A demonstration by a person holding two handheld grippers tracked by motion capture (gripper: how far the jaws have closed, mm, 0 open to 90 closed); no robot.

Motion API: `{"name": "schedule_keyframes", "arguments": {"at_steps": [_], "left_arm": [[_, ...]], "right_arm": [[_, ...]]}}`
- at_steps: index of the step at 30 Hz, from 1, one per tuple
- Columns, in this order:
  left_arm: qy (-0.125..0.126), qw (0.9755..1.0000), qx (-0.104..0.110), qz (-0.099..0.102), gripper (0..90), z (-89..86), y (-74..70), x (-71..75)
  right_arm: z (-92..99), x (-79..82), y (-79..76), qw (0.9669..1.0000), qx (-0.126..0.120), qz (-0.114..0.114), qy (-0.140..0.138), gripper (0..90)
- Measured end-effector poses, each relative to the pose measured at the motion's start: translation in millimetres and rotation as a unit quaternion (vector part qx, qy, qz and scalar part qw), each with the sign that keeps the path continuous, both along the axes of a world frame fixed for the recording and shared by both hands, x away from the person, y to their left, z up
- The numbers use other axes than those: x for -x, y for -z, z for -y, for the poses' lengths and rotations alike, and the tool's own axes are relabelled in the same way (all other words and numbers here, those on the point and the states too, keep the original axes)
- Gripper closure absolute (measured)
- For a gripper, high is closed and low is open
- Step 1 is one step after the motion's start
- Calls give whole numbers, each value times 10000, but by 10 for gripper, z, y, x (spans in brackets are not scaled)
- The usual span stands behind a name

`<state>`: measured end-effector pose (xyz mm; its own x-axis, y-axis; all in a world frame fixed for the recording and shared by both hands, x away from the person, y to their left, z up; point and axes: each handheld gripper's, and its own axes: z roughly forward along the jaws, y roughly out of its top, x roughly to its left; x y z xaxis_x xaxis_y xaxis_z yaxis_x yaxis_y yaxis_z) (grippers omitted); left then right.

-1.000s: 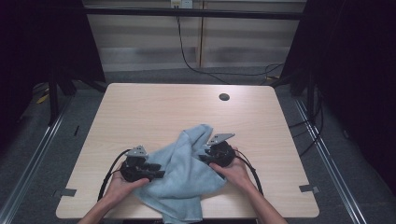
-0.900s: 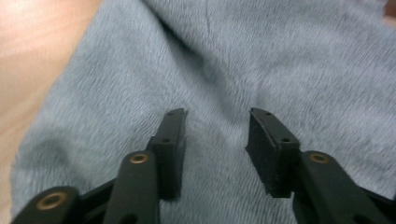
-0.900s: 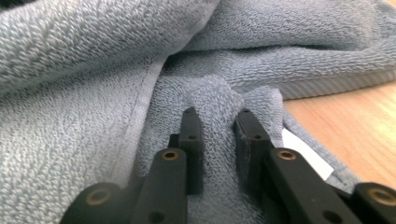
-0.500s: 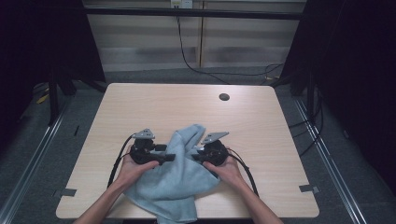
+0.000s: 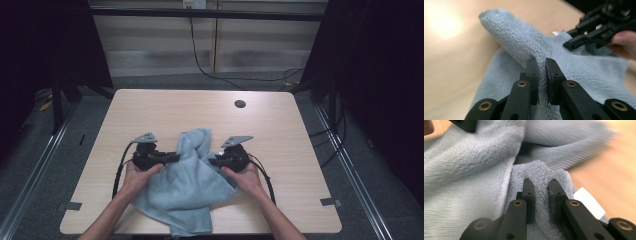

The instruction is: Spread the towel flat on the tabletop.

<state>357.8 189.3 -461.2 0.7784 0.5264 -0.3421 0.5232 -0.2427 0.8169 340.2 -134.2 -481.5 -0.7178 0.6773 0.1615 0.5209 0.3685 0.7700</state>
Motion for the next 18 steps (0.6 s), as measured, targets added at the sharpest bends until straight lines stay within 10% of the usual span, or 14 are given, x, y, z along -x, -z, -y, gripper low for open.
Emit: {"name": "schedule_keyframes", "arguments": {"at_steps": [7, 16, 18], "left_arm": [[-482, 9975, 375, 342, 831, -257, -324, -2], [-903, 9896, 593, 951, 839, -390, -985, -182], [-1104, 9847, 596, 1207, 839, -403, -1248, -247]], "right_arm": [[250, -69, -449, 9974, -80, 410, 579, 791], [589, -314, -1272, 9844, -519, 975, 1367, 798], [625, -432, -1541, 9786, -648, 1142, 1582, 799]]}}
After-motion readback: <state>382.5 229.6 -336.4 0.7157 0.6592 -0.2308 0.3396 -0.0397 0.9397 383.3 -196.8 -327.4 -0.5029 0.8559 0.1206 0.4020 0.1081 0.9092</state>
